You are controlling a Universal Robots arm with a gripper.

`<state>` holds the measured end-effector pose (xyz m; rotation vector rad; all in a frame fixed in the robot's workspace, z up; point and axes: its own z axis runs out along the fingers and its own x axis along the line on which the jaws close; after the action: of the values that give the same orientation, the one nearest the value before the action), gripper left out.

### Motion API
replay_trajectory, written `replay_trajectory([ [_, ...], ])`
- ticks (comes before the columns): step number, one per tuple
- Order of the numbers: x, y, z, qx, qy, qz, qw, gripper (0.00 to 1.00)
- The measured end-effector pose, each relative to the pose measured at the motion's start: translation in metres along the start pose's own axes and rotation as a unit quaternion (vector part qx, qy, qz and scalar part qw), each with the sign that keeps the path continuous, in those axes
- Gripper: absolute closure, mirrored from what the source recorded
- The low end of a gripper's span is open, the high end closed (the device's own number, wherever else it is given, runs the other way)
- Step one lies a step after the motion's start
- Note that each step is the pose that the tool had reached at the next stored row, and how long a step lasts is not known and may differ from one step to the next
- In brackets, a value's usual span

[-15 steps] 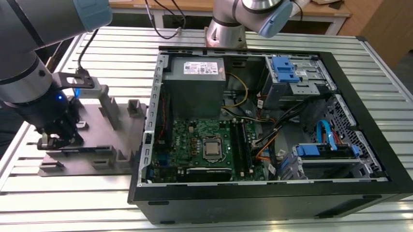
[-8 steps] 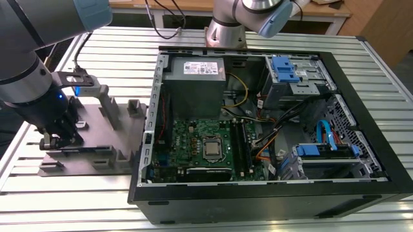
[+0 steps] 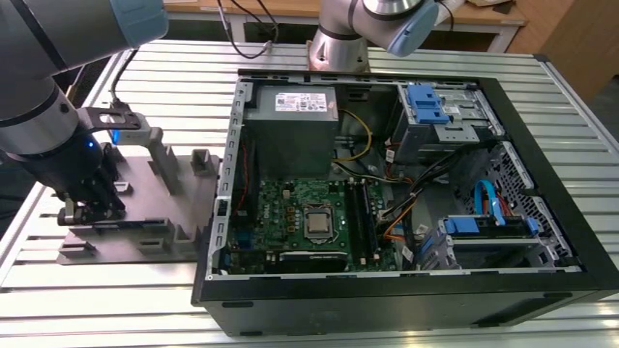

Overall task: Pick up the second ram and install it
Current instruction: 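Pick up the second ram and move it above second insertion slot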

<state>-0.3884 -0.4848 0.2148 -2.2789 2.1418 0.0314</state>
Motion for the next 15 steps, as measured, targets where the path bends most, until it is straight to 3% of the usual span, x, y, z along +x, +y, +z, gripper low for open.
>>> replay_trajectory([
  [1, 0.0000, 0.0000, 0.0000, 0.0000, 0.0000, 0.000, 1.0000, 0.83],
  [2, 0.0000, 0.0000, 0.0000, 0.0000, 0.0000, 0.000, 1.0000, 0.76],
  [4, 0.0019, 0.0000, 0.0001, 0.0001, 0.0001, 0.000, 1.0000, 0.76],
  [8, 0.0093, 0.0006, 0.0004, -0.0003, 0.0047, 0.000, 1.0000, 0.76],
  [11, 0.0101, 0.0007, 0.0054, -0.0010, 0.0044, 0.000, 1.0000, 0.76],
  [15, 0.0104, 0.0006, 0.0117, -0.0009, 0.0010, -0.001, 1.0000, 0.76],
])
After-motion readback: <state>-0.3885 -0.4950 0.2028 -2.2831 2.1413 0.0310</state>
